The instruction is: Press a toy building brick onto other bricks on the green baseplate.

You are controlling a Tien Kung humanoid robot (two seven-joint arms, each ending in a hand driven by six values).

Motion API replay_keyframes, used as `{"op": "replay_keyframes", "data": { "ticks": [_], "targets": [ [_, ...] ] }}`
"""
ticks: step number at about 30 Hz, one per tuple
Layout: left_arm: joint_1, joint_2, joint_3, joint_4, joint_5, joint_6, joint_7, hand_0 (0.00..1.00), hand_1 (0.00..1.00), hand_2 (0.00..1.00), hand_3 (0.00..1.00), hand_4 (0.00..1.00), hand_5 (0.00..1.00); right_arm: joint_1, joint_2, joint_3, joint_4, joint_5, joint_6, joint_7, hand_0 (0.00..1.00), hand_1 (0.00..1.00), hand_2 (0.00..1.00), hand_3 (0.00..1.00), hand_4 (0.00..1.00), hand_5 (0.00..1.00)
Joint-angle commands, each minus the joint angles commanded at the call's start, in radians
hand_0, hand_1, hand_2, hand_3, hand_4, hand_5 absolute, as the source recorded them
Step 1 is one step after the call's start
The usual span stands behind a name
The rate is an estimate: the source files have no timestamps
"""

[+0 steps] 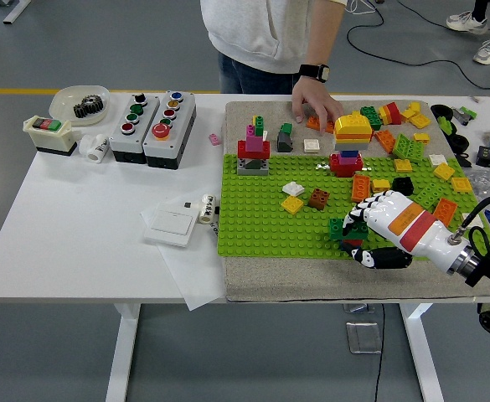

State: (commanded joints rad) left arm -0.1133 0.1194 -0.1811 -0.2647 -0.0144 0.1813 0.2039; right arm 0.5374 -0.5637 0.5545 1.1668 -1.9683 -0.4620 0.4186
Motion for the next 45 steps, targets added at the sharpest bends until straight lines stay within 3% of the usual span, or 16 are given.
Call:
{"op": "replay_keyframes", "data": {
  "ticks": [45],
  "targets": [
    [0.009,0.001,-0.013,-0.001,0.03,0.0,0.008,0.502,0.605,0.768,0.789,0.838,0.827,-0.047,0.017,0.035,-0.032,0.012,-0.006,-0.006,0.399,0.444,0.505,0.51,0.636,0.482]
  ]
}}
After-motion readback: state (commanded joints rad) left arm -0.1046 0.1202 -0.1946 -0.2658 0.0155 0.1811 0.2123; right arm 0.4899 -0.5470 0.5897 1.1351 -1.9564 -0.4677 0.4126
